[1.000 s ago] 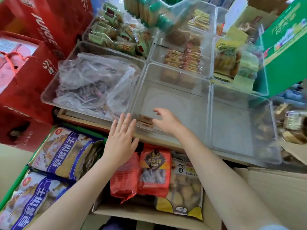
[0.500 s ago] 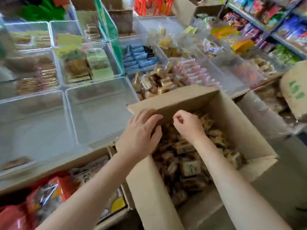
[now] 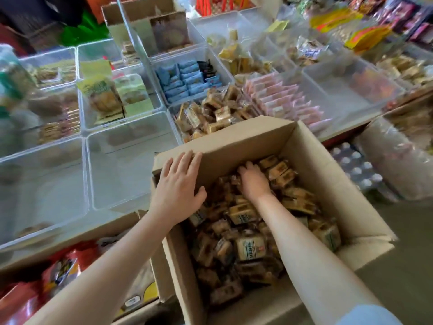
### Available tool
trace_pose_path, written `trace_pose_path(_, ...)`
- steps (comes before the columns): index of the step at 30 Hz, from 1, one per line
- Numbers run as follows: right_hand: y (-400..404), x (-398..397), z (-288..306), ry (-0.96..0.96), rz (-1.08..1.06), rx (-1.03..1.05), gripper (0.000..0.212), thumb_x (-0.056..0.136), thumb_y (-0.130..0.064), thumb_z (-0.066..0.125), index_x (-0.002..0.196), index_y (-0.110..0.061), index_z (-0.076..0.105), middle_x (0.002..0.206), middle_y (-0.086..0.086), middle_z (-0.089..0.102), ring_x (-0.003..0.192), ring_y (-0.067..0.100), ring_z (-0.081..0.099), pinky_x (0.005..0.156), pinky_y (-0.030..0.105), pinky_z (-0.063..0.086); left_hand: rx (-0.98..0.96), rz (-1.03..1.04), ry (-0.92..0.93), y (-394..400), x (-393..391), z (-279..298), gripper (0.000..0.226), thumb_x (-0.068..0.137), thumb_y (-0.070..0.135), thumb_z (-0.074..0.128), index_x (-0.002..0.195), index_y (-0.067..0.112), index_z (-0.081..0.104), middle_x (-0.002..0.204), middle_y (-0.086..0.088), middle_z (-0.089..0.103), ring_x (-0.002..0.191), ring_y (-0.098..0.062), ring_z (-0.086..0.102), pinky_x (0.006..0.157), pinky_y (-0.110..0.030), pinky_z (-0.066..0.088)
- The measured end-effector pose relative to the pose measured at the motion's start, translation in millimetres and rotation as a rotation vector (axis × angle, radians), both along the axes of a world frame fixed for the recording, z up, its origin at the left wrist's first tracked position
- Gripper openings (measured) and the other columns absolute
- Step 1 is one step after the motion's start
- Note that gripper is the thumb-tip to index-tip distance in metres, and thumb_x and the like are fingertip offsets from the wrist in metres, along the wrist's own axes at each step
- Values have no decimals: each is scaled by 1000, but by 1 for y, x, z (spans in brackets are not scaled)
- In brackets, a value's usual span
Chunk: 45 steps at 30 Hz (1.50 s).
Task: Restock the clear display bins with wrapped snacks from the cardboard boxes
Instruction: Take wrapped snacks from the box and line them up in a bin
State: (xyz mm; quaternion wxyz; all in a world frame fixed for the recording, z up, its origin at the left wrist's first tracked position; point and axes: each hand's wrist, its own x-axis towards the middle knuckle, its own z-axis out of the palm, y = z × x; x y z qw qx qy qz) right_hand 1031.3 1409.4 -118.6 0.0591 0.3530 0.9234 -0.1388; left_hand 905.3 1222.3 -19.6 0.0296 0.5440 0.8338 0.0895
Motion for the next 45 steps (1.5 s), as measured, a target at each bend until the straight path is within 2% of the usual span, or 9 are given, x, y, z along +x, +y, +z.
trace_pose_path(4, 4, -1, 37, 32, -30, -151, 26, 92, -27, 64, 116, -16, 64, 124, 6, 55, 119, 28, 50, 99, 41, 45, 32, -4, -27, -1, 2, 1, 76, 93, 37, 58, 158, 16, 25, 162, -10, 30, 151, -27, 20, 126, -46, 12)
trace_pose_path(7, -1, 10, 82, 359, -166, -591, 21, 90, -26, 69, 108, -17, 67, 107, -2, 67, 102, 17, 63, 83, 30, 51, 119, 21, -108, -3, 2, 1, 67, 92, 31, 61, 153, 17, 36, 161, -9, 32, 150, -28, 23, 122, -47, 18)
trace_pose_path(11, -33, 14, 125, 897, -285, -1339, 25, 96, -20, 60, 118, -8, 62, 108, 10, 71, 106, 23, 67, 90, 38, 57, 487, 204, -308, -18, -4, 2, 41, 91, 11, 64, 131, 15, 57, 151, -8, 41, 141, -27, 33, 112, -41, 30)
trace_pose_path(14, -71, -12, 149, 1052, -344, -1593, 26, 96, -22, 56, 119, -11, 63, 102, 12, 68, 100, 29, 66, 81, 40, 59, 627, 290, -331, -56, -21, -13, 33, 94, 8, 61, 126, 13, 59, 144, -8, 46, 134, -24, 39, 108, -38, 31)
trace_pose_path(20, -176, -127, 156, 802, -219, -1337, 34, 95, -31, 64, 121, -10, 58, 102, 16, 67, 90, 36, 68, 58, 38, 58, 403, 580, -277, -203, -118, -75, 37, 89, 23, 57, 122, 7, 63, 138, -19, 53, 125, -41, 49, 103, -52, 40)
trace_pose_path(30, -374, -360, 29, 395, -146, -1127, 31, 89, -13, 74, 118, -14, 64, 110, 6, 65, 94, 23, 67, 69, 31, 60, 47, 800, -135, -420, -275, -150, 110, 88, 84, 7, 155, -1, 28, 164, -20, 21, 154, -33, 16, 125, -49, 8)
trace_pose_path(33, -408, -400, -7, 318, -13, -879, 33, 85, -8, 77, 116, -13, 67, 100, 2, 66, 89, 14, 61, 67, 11, 48, 47, 736, -94, -433, -279, -162, 104, 92, 79, 5, 155, 0, 29, 165, -19, 19, 154, -30, 15, 124, -48, 8)
trace_pose_path(39, -445, -462, -58, 5, 227, -595, 38, 87, -24, 76, 121, -11, 69, 115, 4, 71, 108, 19, 64, 93, 21, 44, 54, 728, 14, -434, -279, -174, 90, 98, 66, 21, 156, -3, 24, 165, -21, 14, 154, -33, 14, 124, -48, 7)
trace_pose_path(45, -460, -482, -82, -233, 330, -502, 41, 105, -41, 40, 137, -24, 59, 136, 5, 62, 125, 27, 55, 100, 32, 42, 62, 727, 36, -436, -280, -180, 89, 96, 63, 30, 158, -1, 17, 167, -20, 9, 155, -30, 6, 125, -47, 3)
